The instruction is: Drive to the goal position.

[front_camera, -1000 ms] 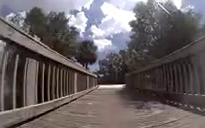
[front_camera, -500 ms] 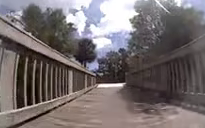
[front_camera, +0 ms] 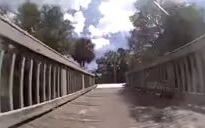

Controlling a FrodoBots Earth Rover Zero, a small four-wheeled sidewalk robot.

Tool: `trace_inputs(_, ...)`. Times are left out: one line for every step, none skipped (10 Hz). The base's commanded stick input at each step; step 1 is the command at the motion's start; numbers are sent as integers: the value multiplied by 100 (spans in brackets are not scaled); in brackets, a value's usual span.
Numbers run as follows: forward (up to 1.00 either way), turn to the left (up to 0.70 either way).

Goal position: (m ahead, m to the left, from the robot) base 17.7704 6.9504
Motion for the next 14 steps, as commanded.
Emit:
trace_inputs(70, 0)
trace_inputs(70, 0)
trace_inputs(70, 0)
trace_inputs(70, 0)
trace_inputs(70, 0)
trace_inputs(70, 0)
trace_inputs(70, 0)
trace_inputs(70, 0)
trace_inputs(70, 0)
trace_inputs(70, 0)
trace_inputs(70, 0)
trace_inputs(70, 0)
trace_inputs(70, 0)
trace_inputs(70, 0)
